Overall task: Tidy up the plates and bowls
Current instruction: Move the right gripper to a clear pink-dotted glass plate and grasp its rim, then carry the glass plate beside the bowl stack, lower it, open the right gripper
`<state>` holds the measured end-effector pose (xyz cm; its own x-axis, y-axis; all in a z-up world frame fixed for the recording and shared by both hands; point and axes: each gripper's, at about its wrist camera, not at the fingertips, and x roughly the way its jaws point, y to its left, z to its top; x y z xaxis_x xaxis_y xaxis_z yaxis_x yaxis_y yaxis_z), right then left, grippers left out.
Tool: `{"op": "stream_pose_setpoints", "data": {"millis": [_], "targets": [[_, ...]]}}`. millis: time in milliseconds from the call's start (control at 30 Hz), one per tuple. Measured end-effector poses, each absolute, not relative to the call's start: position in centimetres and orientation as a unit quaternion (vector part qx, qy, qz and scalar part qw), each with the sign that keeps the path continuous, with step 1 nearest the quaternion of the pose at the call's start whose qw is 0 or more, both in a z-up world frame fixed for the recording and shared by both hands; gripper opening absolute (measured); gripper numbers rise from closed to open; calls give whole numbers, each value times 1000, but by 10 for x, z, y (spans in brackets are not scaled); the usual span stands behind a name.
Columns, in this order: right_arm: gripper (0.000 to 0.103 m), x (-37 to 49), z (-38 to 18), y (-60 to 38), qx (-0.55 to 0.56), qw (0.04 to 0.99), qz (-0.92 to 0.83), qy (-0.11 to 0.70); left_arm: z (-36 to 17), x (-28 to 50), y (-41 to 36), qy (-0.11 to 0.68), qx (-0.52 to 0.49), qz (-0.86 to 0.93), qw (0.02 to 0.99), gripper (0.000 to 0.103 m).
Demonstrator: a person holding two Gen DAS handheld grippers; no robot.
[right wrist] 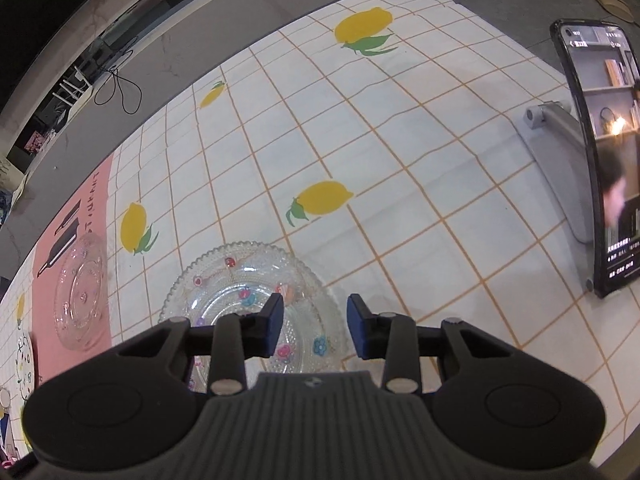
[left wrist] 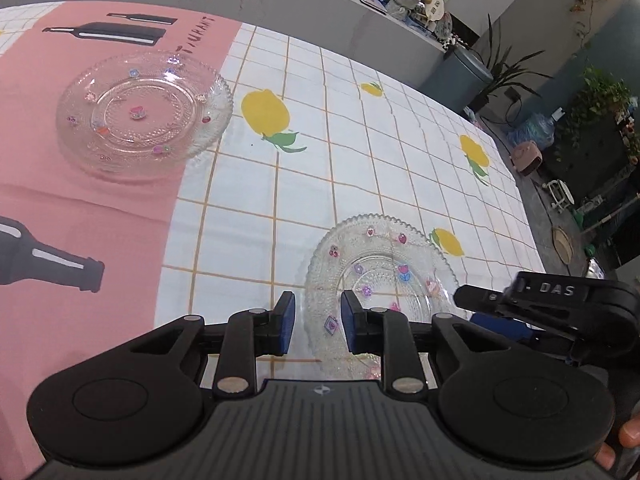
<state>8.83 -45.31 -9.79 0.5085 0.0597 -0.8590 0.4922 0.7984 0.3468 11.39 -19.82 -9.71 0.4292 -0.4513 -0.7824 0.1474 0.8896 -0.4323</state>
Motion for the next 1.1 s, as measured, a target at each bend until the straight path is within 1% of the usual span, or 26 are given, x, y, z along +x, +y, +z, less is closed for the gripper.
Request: {"op": "stream_pose_setpoints", "data": {"millis": [100,200,367,433,500,567,600,767,967,1100], "targets": [[35,86,-103,-461,310,811,-129,479,-101,115,-200,501,-153,-170,835,28],[31,86,-109,-464,314,804,-135,487,-102,115,-203,494,-144,-172,840,28],[30,86,-114,-467,347,796,-116,483,-105,119,-206,498,-140,-173,838,26],[26,86,-113,-466,339,799,-122,482,-107,120,-207,498,-133,-167,841,20],[24,86,-113,-465,334,800,-123,482,-108,120,-208,496,-133,-167,842,17],[16,88,-114,-463,327,800,-123,487,-108,120,-210,499,-136,-170,839,15],[14,88,-114,-462,323,801,-124,488,-108,120,-210,497,-134,-167,841,14],[13,88,-114,-461,319,801,-125,491,-105,118,-215,493,-108,-168,847,14],[13,89,-113,-458,312,800,-125,497,-101,114,-214,490,-105,-161,850,13],[13,88,-113,-455,319,795,-122,501,-92,109,-206,491,-112,-157,849,10]]}}
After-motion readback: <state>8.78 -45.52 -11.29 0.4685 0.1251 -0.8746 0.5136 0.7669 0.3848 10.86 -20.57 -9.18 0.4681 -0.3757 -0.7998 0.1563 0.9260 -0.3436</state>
